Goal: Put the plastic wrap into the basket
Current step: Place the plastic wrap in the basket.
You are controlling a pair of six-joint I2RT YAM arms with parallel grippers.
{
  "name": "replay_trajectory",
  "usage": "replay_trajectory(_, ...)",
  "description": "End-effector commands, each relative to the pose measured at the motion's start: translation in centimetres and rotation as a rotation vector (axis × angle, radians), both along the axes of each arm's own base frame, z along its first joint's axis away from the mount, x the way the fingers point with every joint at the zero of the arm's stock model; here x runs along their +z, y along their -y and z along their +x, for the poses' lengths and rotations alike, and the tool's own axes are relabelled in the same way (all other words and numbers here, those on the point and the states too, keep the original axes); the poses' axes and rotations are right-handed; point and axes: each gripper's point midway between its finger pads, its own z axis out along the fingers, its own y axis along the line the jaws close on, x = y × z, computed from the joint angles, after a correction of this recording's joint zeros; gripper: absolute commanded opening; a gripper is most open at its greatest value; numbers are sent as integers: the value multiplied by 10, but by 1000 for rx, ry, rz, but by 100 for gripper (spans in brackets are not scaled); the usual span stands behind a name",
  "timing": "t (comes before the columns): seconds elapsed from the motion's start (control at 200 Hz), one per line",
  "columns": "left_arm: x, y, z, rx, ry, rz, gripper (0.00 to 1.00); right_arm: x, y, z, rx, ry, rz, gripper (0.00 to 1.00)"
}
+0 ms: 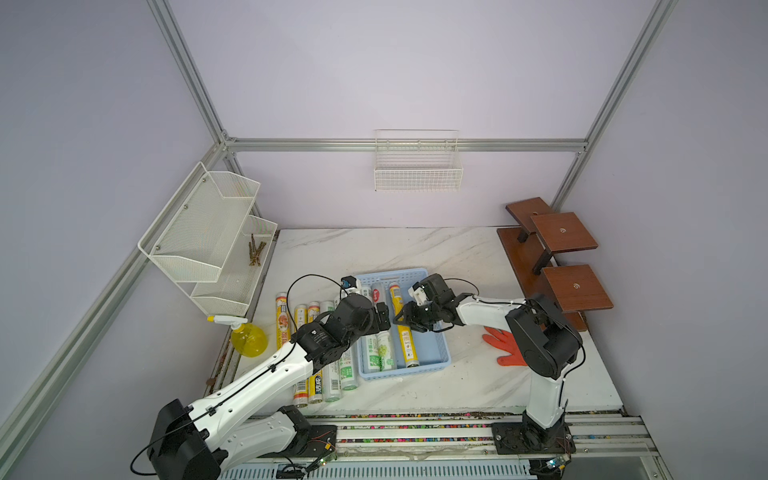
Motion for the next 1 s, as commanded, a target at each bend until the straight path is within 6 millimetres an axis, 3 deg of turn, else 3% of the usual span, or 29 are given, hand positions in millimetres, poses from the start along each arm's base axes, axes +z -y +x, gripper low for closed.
replay_trajectory(0.0, 4, 0, 0, -1, 6, -25, 100, 9, -12, 6, 10, 17, 46, 43)
replay_trajectory(0.195, 4, 1, 0, -6, 4, -23, 100, -1, -8, 1, 4, -5, 33, 51)
replay_trajectory(0.475, 3, 1, 1, -7, -1, -20, 100, -1, -9, 2, 4, 7, 39, 51)
replay_trajectory(0.995, 3, -7, -1, 12, -6, 2, 100, 17, -3, 5, -15, 63, 30, 56)
